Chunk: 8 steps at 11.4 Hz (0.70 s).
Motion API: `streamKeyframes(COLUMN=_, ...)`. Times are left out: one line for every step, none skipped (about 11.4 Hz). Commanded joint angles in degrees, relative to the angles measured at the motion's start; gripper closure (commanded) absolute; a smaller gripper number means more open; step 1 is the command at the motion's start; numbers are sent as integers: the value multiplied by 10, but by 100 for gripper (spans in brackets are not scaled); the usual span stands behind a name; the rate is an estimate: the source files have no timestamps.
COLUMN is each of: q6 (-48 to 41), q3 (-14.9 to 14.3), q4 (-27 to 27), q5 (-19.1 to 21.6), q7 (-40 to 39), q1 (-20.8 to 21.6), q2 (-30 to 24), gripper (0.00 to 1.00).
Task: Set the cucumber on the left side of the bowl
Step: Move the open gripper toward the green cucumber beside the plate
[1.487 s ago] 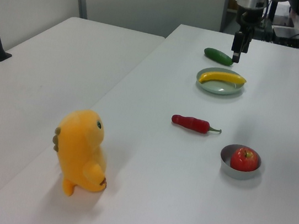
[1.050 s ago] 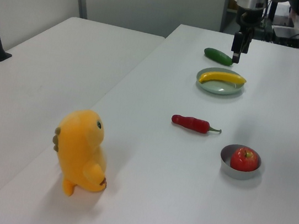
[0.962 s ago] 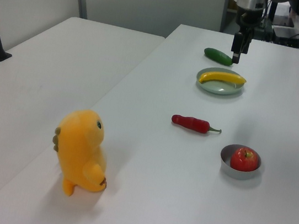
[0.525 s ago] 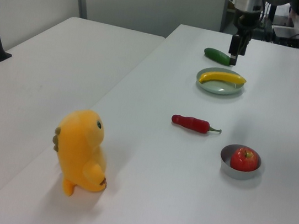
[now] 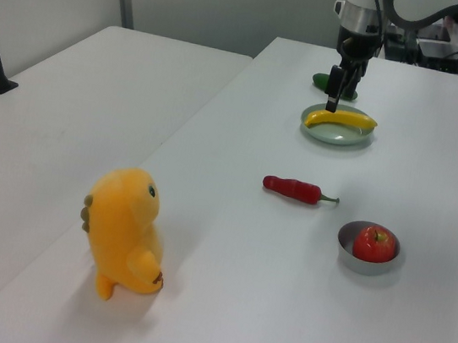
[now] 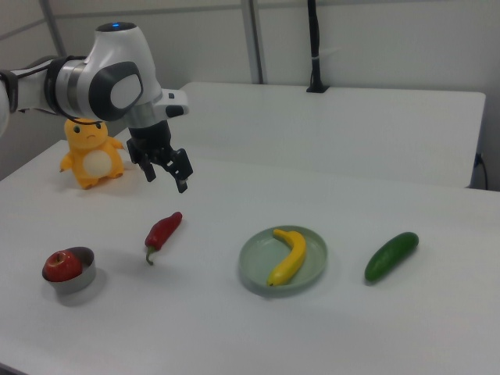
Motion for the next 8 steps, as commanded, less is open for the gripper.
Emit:
streamKeyframes(q6=15, q3=-2, q4=-9, q5=-4, q7=13, q1=2, q2=-7, gripper=0)
streamKeyframes(q6=23, q3=-2, q4=-6, q5=-4, q7=13, q1=0, q2=-1, gripper=0)
streamKeyframes(q6=35, q3=-2, q4=-3, q5=-6, q7=13, q1=-5, q2=3, gripper=0)
streamKeyframes(q6=68, q3=-2, q4=-3, q5=-8, q7=13, q1=-14, q2=8, gripper=0)
streamKeyframes(q6=91, q3=-2, q4=-3, q5=-8, q7=13, q1=-31, q2=14, gripper=0)
streamKeyframes(q6=97, q3=-3, q4=-3, q5=-9, q7=13, q1=-44, q2=14, gripper=0)
streamKeyframes(q6=115, q3=-4, q4=-3, q5=-12, q7=12, q1=-63, q2=18, gripper=0)
streamKeyframes(q6=147, q3=-10, q4=-3, q5=-12, q7=12, q1=-78, q2=28, gripper=0)
